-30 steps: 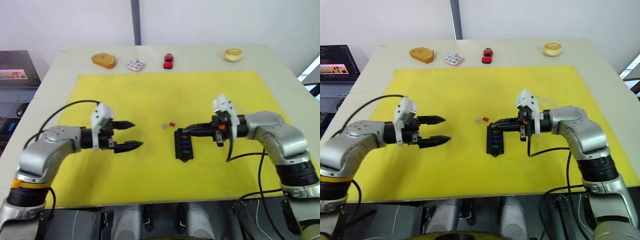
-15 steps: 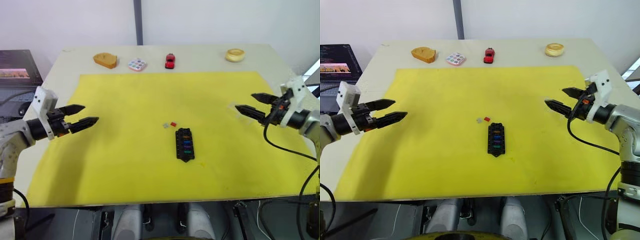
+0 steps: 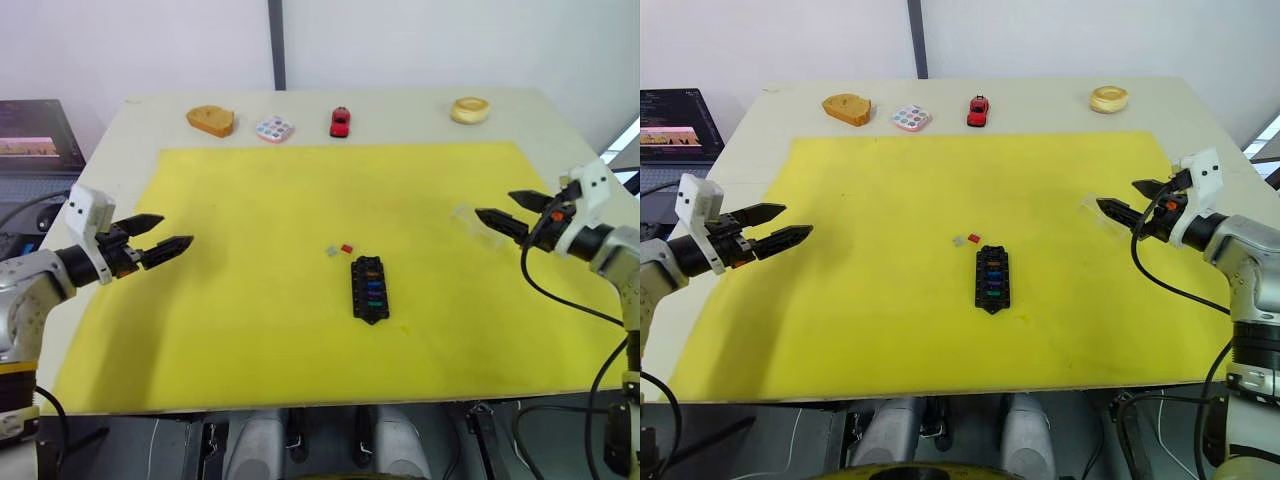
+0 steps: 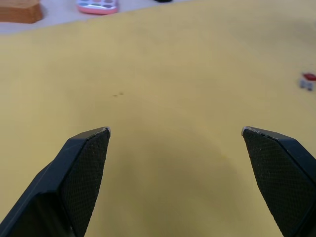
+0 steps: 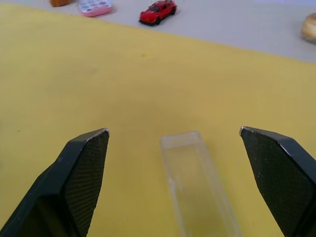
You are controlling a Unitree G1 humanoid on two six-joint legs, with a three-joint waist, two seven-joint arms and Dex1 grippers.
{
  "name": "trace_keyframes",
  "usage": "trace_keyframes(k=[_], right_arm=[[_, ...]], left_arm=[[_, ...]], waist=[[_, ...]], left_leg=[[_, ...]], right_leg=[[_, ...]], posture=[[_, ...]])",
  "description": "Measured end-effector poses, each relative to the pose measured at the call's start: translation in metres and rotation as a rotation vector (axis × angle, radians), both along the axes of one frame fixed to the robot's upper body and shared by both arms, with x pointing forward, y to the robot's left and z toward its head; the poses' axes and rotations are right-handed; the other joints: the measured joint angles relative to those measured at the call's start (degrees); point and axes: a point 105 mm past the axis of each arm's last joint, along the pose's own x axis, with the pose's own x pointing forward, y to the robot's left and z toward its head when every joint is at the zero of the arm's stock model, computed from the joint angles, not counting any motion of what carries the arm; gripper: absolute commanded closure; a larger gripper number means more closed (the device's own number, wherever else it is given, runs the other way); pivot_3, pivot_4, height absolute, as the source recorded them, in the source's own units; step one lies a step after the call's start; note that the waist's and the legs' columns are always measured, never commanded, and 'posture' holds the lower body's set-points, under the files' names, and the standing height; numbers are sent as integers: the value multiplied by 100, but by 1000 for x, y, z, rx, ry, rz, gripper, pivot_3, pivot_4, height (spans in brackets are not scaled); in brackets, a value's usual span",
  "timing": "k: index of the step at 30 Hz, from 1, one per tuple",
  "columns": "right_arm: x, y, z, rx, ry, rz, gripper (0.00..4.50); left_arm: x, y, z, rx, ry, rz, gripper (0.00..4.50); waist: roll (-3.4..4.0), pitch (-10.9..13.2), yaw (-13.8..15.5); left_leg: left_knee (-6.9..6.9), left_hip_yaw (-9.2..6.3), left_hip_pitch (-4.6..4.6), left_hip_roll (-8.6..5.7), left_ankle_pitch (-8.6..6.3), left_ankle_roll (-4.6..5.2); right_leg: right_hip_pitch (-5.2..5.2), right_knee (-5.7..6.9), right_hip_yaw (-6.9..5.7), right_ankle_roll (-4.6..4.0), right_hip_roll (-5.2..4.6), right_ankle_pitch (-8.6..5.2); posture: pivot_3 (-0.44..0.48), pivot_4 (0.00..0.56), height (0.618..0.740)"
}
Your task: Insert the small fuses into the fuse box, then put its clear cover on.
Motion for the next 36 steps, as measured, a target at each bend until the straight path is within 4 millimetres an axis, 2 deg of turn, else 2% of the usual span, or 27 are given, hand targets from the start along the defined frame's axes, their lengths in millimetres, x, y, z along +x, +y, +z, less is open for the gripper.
trace_keyframes(k=[4, 7, 12, 14, 17, 20, 23, 26, 30, 36], right_arm=[[12, -11, -3, -21, -18, -108, 41], [18, -10, -1, -17, -34, -120, 41], [29, 23, 8, 20, -47, 21, 41], [32, 37, 8, 28, -46, 71, 41], [34, 64, 17, 46, -58, 171, 41], [23, 85, 23, 33, -57, 284, 41], [1, 104, 14, -5, 5, 413, 41], [-15, 115, 6, -44, 61, 489, 41], [-29, 116, 5, -96, 97, 522, 41], [-38, 120, 5, -102, 114, 531, 41]], left_arm=[[11, 3, -7, 64, 37, 96, 0], [21, -12, -3, 39, 34, 51, 0], [41, -50, 19, -49, -6, -170, 0], [46, -63, 19, -59, 1, -233, 0], [53, -100, 11, -79, 39, -392, 0], [52, -124, -2, -72, 87, -501, 0], [49, -147, -16, -49, 127, -601, 0], [42, -170, -28, -10, 153, -711, 0], [40, -190, -41, 10, 196, -795, 0], [36, -207, -43, 5, 236, -894, 0]], waist=[[0, 0, 14], [0, 0, 13], [0, 0, -12], [0, 0, -47], [0, 0, -83], [0, 0, -99], [0, 0, -81], [0, 0, -71], [-1, 0, -51], [-2, 0, -57]], left_leg=[[-1, 4, -2, -3, 0, 0], [-1, 5, -2, -3, 1, -1], [0, 6, 1, 2, 4, -1], [1, 6, 1, 3, 7, 4], [2, 5, 0, 4, 14, 17], [5, 4, 0, 9, 15, 18], [13, -2, 0, 13, 15, 18], [21, -3, 0, 11, 13, 17], [23, -9, -3, 10, 11, 18], [23, -8, -3, 3, 9, 24]], right_leg=[[11, 0, 0, 7, 3, 4], [18, 1, 0, 11, 17, 6], [27, 0, 0, 18, 33, 10], [28, 1, 0, 19, 36, 10], [30, 1, 0, 22, 41, 8], [31, 2, 2, 28, 48, 4], [34, 4, 2, 30, 53, 2], [35, 2, 4, 28, 45, 3], [31, 1, 2, 25, 33, 4], [31, 4, -8, 25, 3, 5]], posture=[[0, 150, 740], [0, 150, 740], [0, 150, 740], [0, 150, 740], [0, 150, 740], [0, 150, 740], [0, 150, 740], [0, 150, 740], [0, 150, 740], [0, 150, 740]])
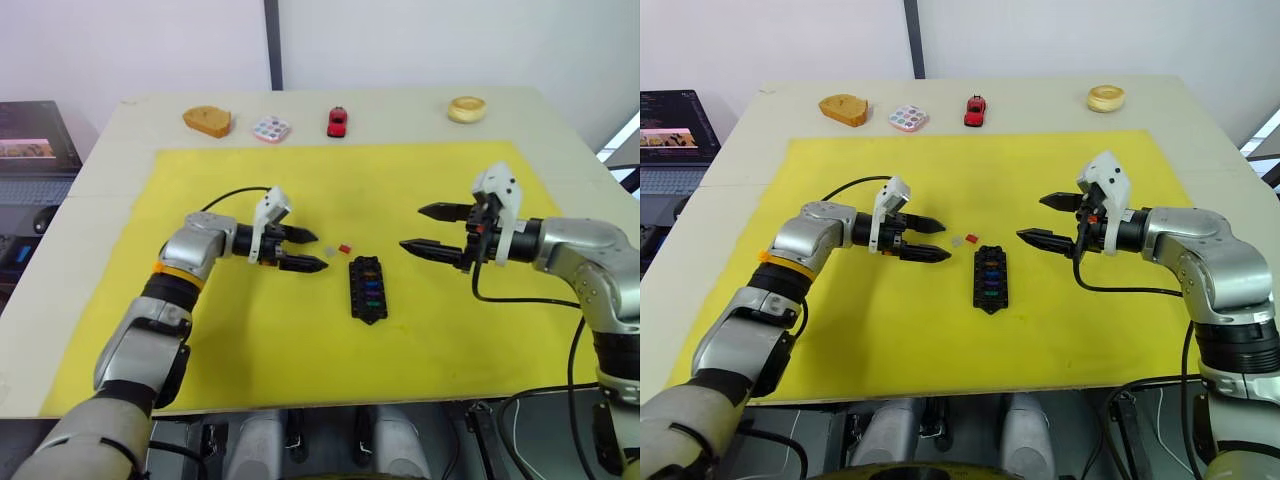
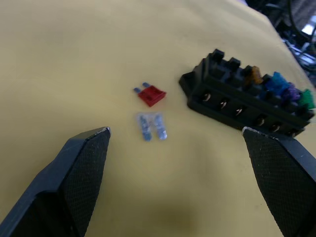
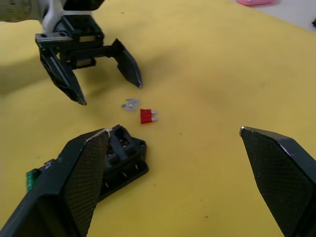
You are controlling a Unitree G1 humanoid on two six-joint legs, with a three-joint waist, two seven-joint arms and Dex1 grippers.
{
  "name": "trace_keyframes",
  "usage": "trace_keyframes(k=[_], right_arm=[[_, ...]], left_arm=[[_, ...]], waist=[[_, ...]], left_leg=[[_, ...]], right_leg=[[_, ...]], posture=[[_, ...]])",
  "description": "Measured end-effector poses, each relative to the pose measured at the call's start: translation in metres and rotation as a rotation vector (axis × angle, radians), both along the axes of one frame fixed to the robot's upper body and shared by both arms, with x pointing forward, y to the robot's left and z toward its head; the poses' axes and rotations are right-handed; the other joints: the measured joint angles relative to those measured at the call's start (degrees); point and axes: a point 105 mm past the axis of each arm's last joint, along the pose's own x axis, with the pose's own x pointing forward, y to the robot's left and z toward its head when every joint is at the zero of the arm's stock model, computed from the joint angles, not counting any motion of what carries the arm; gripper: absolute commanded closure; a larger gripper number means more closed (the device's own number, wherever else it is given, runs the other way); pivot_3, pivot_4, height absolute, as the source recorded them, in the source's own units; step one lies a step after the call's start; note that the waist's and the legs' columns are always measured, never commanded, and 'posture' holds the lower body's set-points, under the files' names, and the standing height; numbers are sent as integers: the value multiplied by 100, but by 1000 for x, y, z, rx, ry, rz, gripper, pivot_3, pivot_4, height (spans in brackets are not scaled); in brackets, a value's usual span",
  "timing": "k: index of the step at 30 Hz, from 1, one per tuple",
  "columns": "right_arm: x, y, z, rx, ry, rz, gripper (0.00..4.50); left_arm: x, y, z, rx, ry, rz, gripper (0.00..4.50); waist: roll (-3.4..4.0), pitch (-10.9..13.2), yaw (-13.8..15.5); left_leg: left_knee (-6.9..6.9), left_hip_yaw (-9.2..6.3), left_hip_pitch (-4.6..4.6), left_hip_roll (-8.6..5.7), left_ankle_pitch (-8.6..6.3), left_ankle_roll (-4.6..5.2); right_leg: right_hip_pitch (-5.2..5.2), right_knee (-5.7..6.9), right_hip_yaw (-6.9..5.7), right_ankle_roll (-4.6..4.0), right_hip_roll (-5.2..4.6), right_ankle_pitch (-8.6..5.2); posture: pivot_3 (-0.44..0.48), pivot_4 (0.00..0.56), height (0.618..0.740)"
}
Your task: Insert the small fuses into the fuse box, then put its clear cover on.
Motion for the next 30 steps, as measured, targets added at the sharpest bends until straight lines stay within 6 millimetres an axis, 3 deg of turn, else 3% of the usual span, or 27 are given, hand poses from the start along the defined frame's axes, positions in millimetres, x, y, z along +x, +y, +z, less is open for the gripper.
trace_keyframes(k=[13, 22, 25, 30], right_arm=[[-3, -2, 0, 2, 1, -51, 41], [1, -3, 0, 15, -17, -94, 41], [1, -5, -4, 15, -7, -107, 0], [2, -6, -3, 14, -18, -118, 0]], left_arm=[[-4, -12, -2, 72, 151, -92, 0], [-8, -28, -9, 32, 237, -93, 0], [-3, -26, -12, -10, 295, -31, 851], [2, -22, -18, -50, 355, 54, 3370]], waist=[[-1, 0, 28], [-2, -4, 126], [-2, -6, 117], [-2, -6, 85]], left_leg=[[6, -1, 0, -3, -8, 14], [10, -2, 2, -6, -11, 19], [12, -3, 5, -6, -13, 21], [11, -3, 5, -6, -13, 22]], right_leg=[[5, -1, -5, 1, -4, 0], [11, -5, -5, 0, -8, -1], [15, -6, -5, 0, -9, 0], [13, -3, -4, 2, -6, 0]], posture=[[0, 150, 740], [0, 150, 740], [0, 150, 740], [0, 150, 740]])
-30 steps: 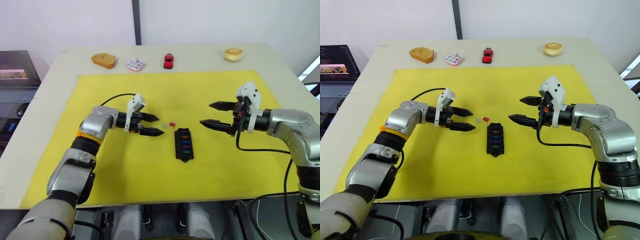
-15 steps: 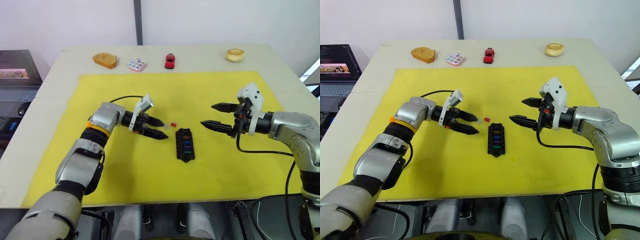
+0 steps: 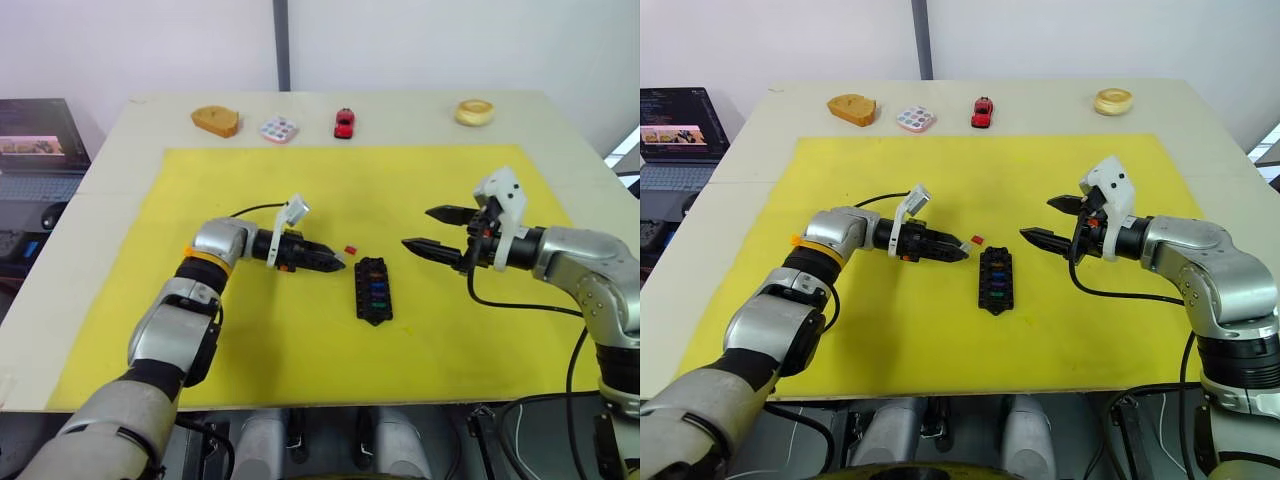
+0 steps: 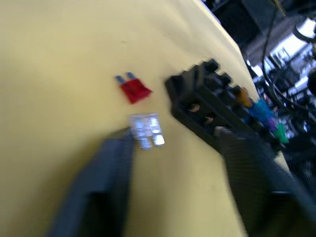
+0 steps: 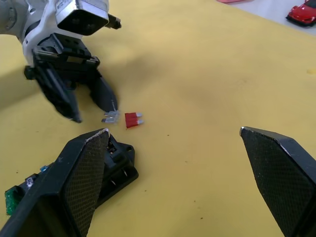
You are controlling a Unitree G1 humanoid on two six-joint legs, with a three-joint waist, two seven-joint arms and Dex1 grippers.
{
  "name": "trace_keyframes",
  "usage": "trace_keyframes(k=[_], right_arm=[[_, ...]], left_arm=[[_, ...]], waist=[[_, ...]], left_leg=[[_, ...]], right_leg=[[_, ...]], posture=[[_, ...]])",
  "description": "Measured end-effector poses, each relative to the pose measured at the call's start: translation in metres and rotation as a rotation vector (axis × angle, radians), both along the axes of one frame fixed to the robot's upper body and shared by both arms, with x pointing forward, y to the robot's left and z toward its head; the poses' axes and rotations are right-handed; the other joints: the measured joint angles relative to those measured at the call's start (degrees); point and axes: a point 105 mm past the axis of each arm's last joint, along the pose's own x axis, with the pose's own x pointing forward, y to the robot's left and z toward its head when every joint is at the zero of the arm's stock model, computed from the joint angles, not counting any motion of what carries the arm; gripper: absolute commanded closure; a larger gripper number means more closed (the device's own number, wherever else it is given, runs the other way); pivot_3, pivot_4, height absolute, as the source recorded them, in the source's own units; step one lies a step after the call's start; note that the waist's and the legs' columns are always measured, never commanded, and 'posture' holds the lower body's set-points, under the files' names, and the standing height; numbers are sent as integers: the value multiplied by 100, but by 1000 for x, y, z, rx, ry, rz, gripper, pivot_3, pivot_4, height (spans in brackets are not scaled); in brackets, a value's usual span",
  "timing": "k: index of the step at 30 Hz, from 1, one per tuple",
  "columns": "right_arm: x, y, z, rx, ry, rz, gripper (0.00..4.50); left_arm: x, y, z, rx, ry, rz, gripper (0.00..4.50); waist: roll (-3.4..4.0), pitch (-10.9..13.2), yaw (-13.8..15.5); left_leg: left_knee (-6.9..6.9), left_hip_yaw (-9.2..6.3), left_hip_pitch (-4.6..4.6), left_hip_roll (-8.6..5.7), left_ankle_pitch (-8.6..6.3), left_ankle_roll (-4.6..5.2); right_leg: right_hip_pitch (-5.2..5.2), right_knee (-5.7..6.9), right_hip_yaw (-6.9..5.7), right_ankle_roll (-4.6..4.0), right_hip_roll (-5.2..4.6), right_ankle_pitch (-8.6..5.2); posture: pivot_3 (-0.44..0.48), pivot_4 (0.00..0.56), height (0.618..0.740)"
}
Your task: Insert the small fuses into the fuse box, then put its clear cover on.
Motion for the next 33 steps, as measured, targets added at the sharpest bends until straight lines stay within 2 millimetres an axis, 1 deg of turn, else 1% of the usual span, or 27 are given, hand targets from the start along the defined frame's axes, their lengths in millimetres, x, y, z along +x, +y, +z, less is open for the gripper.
trace_keyframes(k=[2, 3, 8, 11, 13, 16, 17, 21, 22, 23, 24, 25, 26, 28, 29, 31, 33], right_arm=[[0, 0, 1, 0, -6, -2, 0], [1, 0, 1, 0, -8, -3, 0], [1, 0, 1, 1, -13, -5, 0], [0, -2, -1, 2, -6, -8, 0], [1, -3, -3, 5, 5, -14, 0], [1, -4, -3, 11, 12, -15, 0], [1, -2, -1, 22, 19, -8, 0], [2, 7, 20, 105, 54, 26, 0], [3, 13, 30, 157, 68, 58, 0], [2, 18, 44, 201, 67, 94, 0], [1, 25, 58, 231, 64, 136, 0], [-2, 32, 71, 248, 64, 181, 0], [-3, 35, 77, 254, 63, 204, 0], [-7, 47, 85, 259, 80, 270, 0], [-9, 53, 84, 261, 96, 299, 0], [-11, 71, 83, 257, 125, 373, 0], [-14, 86, 86, 246, 129, 434, 0]], left_arm=[[-1, -1, -5, -6, 15, 22, 4296], [-2, -1, -7, -9, 16, 24, 4409], [-4, 5, -13, -34, -4, 79, 4409], [-7, 10, -12, -52, 1, 109, 4409], [-9, 16, -11, -64, 11, 134, 4409], [-11, 23, -5, -88, -7, 160, 4409], [-13, 27, -4, -98, -9, 168, 4409], [-20, 47, 6, -114, -16, 194, 4409], [-24, 55, 12, -103, -31, 194, 4409], [-26, 62, 23, -93, -65, 189, 4409], [-29, 67, 36, -90, -110, 178, 4409], [-33, 70, 54, -84, -174, 155, 4409], [-36, 70, 66, -84, -219, 137, 4409], [-45, 68, 87, -67, -310, 87, 4409], [-49, 67, 95, -66, -343, 66, 4409], [-56, 66, 106, -49, -383, 36, 4409], [-60, 62, 121, -41, -444, 8, 4409]], waist=[[1, -1, 4], [2, -1, 7], [17, -23, -3], [19, -25, -36], [20, -26, -113], [24, -28, -173], [24, -27, -198], [23, -24, -289], [21, -18, -312], [24, -16, -299], [25, -15, -284], [26, -15, -264], [25, -15, -226], [25, -15, -139], [25, -15, -99], [25, -13, -94], [25, -13, -95]], left_leg=[[-1, 0, 0, 0, 0, 0], [-1, 0, 1, 0, 0, 0], [-1, -1, 9, 0, -2, -2], [-4, -1, 9, 2, -1, -2], [-6, 0, 9, 3, -1, -2], [-11, 3, 13, 7, 0, -3], [-12, 3, 13, 8, 1, -5], [-15, 3, 11, 10, 4, -10], [-15, 5, 10, 10, 5, -10], [-16, 3, 5, 11, 6, -13], [-15, 3, 4, 11, 6, -14], [-14, 2, 4, 9, 6, -15], [-14, -2, 5, 8, 5, -15], [-12, -2, 5, 1, -5, -27], [-11, -2, 5, -1, -7, -27], [-10, 0, -9, -2, -7, -26], [-9, 0, -10, -3, -7, -26]], right_leg=[[1, 0, 0, 0, 0, 0], [2, 0, 0, 0, 0, 0], [7, -2, 1, -1, -3, 0], [6, -1, 3, -1, -1, 0], [5, -1, 2, 0, 1, -1], [3, 1, 2, 0, 4, -1], [-2, 2, 2, 0, 5, -1], [-7, 5, 1, -1, 6, -1], [-11, 6, 3, -2, 6, 0], [-15, 8, 2, -2, 5, 0], [-16, 8, 2, -2, 5, 0], [-14, 7, 2, -3, 1, 0], [-7, 0, 1, -3, 0, -1], [-5, -4, 1, -5, -6, 0], [-12, -8, 1, -10, -7, -3], [-15, -7, 2, -19, -6, 1], [-16, -4, -1, -17, -2, 4]], posture=[[0, 150, 740], [0, 150, 740], [0, 150, 740], [0, 150, 740], [0, 150, 740], [0, 150, 740], [0, 150, 740], [0, 150, 740], [0, 150, 740], [0, 150, 740], [0, 150, 740], [0, 150, 740], [0, 150, 740], [0, 150, 740], [0, 150, 740], [0, 150, 740], [0, 150, 740]])
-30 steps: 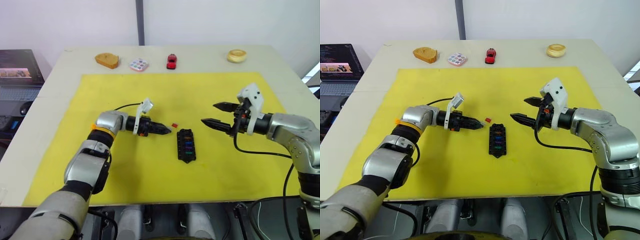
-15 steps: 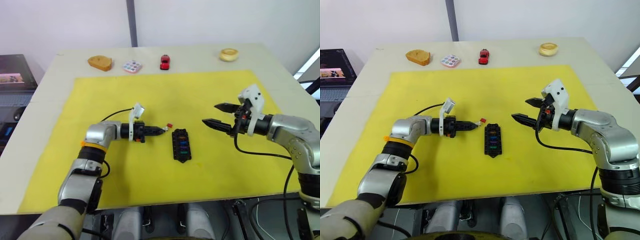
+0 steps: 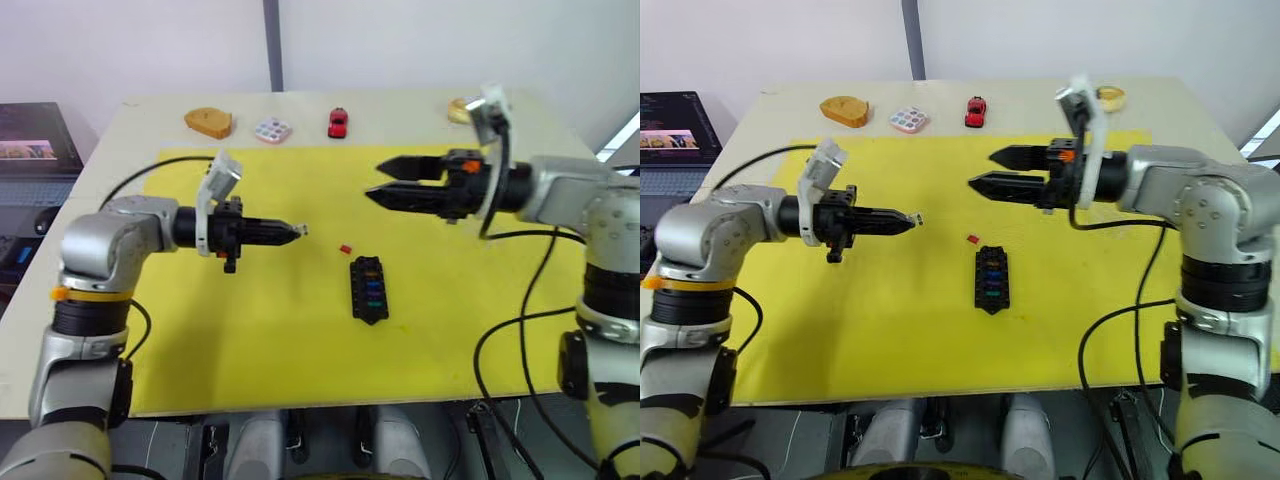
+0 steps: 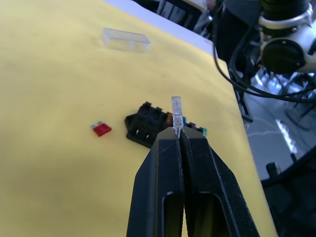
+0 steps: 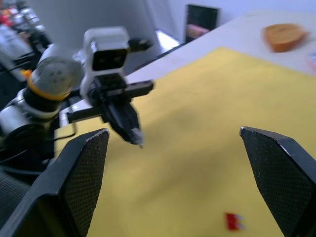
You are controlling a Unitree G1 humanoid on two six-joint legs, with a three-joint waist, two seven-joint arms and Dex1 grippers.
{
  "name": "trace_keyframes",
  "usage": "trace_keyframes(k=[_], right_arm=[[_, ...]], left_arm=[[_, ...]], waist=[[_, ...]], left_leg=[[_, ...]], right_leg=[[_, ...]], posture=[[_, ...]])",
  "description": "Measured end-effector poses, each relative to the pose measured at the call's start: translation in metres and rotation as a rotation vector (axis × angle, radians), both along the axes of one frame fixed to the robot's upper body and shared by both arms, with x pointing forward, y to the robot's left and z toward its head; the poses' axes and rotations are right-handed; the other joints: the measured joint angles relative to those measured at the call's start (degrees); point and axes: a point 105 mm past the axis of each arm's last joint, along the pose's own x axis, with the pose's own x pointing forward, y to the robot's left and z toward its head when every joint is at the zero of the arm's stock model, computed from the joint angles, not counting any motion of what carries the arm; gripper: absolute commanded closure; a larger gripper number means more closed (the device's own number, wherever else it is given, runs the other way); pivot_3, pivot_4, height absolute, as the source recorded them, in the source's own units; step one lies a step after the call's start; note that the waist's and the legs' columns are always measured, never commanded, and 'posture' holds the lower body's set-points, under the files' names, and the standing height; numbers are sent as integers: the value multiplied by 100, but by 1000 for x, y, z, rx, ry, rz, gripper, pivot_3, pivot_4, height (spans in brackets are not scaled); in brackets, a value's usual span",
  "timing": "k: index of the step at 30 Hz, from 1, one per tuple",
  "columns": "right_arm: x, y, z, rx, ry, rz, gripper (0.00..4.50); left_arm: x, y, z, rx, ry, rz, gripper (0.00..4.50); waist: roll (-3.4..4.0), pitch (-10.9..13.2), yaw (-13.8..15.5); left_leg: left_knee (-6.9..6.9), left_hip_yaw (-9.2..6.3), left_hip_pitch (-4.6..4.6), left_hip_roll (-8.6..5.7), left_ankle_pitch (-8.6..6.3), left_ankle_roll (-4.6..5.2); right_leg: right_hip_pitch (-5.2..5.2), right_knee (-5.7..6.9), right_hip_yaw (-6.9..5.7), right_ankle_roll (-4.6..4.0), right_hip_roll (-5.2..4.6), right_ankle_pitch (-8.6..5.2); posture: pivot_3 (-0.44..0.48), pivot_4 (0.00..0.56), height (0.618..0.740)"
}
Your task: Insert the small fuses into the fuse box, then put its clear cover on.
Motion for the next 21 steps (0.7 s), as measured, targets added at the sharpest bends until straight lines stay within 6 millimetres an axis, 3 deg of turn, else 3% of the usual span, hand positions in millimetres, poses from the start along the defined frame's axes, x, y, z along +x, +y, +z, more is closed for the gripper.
trace_keyframes(k=[1, 3, 5, 16, 18, 21], right_arm=[[-2, 6, 3, -1, -9, 22, 543], [-6, 15, 5, -6, -16, 72, 1174], [-13, 23, 2, -30, -19, 123, 1174], [-14, 30, -5, -61, -24, 159, 1174], [-14, 30, -6, -64, -22, 162, 1713], [-14, 31, -8, -73, -21, 159, 2957]], left_arm=[[-2, -2, 8, 4, -31, -11, 4500], [-4, -6, 21, 11, -84, -22, 4500], [-5, -9, 29, 12, -130, -30, 4500], [-5, -11, 25, 54, -163, -34, 4500], [-5, -12, 24, 58, -161, -39, 4500], [-5, -15, 21, 68, -159, -53, 4500]], waist=[[0, 0, 1], [0, 0, -4], [0, 0, -16], [0, 0, -15], [0, 0, -14], [0, 0, -16]], left_leg=[[-1, 1, 1, -2, 0, 0], [-1, 3, 2, -3, 1, 2], [-2, 7, 6, -4, 9, 15], [-1, 10, 5, -3, 10, 16], [-2, 10, 5, -3, 10, 16], [-2, 10, 5, -3, 10, 16]], right_leg=[[1, 2, -2, 2, 5, 1], [1, 5, -3, 7, 10, 3], [4, 6, -3, 10, 14, 2], [2, 9, -3, 11, 17, 2], [2, 9, -3, 11, 17, 2], [2, 9, -3, 11, 17, 2]], posture=[[0, 150, 740], [0, 150, 740], [0, 150, 740], [0, 150, 740], [0, 150, 740], [0, 150, 740]])
